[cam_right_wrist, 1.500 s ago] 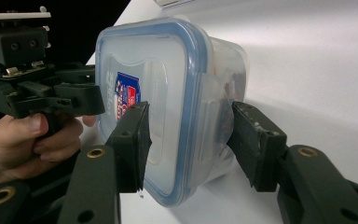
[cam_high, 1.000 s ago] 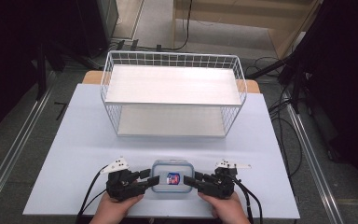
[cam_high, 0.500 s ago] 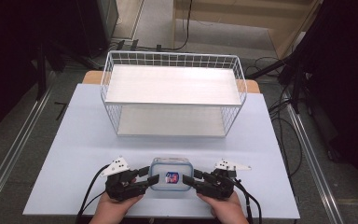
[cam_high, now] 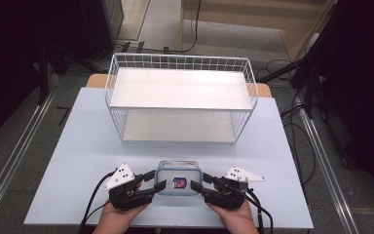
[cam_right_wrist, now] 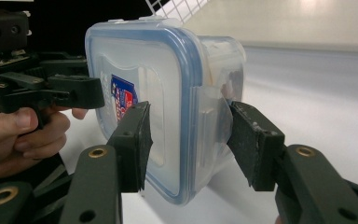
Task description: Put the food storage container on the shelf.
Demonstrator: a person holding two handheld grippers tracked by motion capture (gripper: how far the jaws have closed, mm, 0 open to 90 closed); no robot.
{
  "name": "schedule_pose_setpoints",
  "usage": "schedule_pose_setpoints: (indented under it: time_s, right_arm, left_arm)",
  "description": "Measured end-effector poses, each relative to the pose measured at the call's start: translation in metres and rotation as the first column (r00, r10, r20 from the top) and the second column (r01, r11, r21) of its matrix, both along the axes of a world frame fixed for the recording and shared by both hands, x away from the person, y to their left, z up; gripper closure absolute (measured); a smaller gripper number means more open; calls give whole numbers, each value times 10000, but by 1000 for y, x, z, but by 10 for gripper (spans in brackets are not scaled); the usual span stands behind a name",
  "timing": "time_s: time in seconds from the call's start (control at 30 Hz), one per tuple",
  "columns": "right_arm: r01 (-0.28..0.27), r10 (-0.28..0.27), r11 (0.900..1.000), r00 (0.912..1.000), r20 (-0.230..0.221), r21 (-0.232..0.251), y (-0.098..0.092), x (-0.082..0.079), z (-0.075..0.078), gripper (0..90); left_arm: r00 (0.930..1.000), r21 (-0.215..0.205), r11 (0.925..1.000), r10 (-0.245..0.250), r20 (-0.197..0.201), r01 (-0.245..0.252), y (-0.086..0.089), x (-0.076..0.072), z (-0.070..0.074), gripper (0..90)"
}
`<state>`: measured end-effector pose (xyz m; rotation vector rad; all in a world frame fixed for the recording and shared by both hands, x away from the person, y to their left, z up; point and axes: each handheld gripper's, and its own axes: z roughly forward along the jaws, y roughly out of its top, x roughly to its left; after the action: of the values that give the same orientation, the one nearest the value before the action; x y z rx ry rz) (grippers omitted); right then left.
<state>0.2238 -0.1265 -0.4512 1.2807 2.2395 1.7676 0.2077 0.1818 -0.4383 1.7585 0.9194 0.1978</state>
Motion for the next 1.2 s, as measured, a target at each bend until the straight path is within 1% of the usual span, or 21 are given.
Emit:
schedule_pose_setpoints:
  time_s: [0.03,0.07,0.13,0.17,0.2,0.27,0.3,0.37,0.4,0.43,0.47,0.63,0.8,0.83,0.87,0.9,0.93,0.97,1.07,1.13,1.2]
  right_arm:
    - [37,-35,10000,9995,310,-66,1,-1,2,509]
    - [37,-35,10000,9995,310,-66,1,-1,2,509]
    - [56,-47,9999,9983,584,-148,2,-2,4,508]
    - [84,-74,9999,9978,655,-145,2,-2,5,508]
    - [127,-123,9999,9965,827,-35,1,-3,7,505]
    - [140,-137,9999,9958,905,-27,1,-3,9,505]
    - [190,-185,9998,9932,1147,-30,2,-4,13,506]
    - [240,-243,9997,9911,1305,41,1,-4,18,506]
    - [240,-243,9997,9911,1305,41,1,-4,18,506]
    - [274,-294,9995,9895,1415,161,0,-3,25,506]
    - [282,-315,9993,9883,1492,245,0,-2,27,506]
    - [351,-419,9986,9821,1835,402,0,0,38,505]
    - [460,-618,9962,9721,2261,746,-3,5,56,503]
    - [469,-639,9960,9690,2385,763,-4,7,60,502]
    - [515,-703,9956,9624,2623,780,-4,9,68,502]
    - [515,-703,9956,9624,2623,780,-4,9,68,502]
    - [523,-713,9959,9550,2880,731,-3,12,78,502]
    - [523,-713,9959,9550,2880,731,-3,12,78,502]
    - [552,-773,9954,9457,3158,784,-3,19,93,502]
    - [559,-785,9953,9438,3211,791,-3,21,97,502]
    - [615,-856,9948,9360,3416,808,-1,25,106,502]
  left_arm:
    - [9999,46,10000,-1,171,0,1,-1,1,504]
    - [9999,46,10000,-1,171,0,1,-1,1,504]
    - [9996,55,10000,12,280,-14,0,-1,3,504]
    - [9993,67,10000,27,365,-29,0,-2,4,504]
    - [9982,121,9999,45,600,-53,-1,-3,8,504]
    - [9977,82,10000,37,674,-43,-1,-3,10,504]
    - [9970,47,10000,53,769,-57,-1,-3,12,504]
    - [9948,-59,10000,70,1011,-65,-1,-2,19,504]
    - [9948,-59,10000,70,1011,-65,-1,-2,19,504]
    - [9930,-56,9999,107,1178,-101,-1,-2,25,505]
    - [9930,-56,9999,107,1178,-101,-1,-2,25,505]
    - [9858,-41,10000,39,1679,-33,-2,3,41,504]
    - [9750,-33,10000,-30,2222,38,-5,10,64,505]
    - [9726,-55,10000,-43,2323,57,-6,12,68,505]
    - [9706,-59,10000,-52,2405,68,-6,13,72,505]
    - [9687,-92,9999,-18,2484,42,-6,15,76,505]
    - [9669,-106,9999,-19,2552,48,-5,17,80,505]
    - [9648,-102,9999,-37,2631,66,-5,18,84,505]
    - [9586,-164,9998,-35,2846,85,-5,24,95,505]
    - [9565,-195,9998,-31,2918,92,-5,27,100,505]
    - [9530,-215,9997,-33,3030,103,-4,31,106,505]
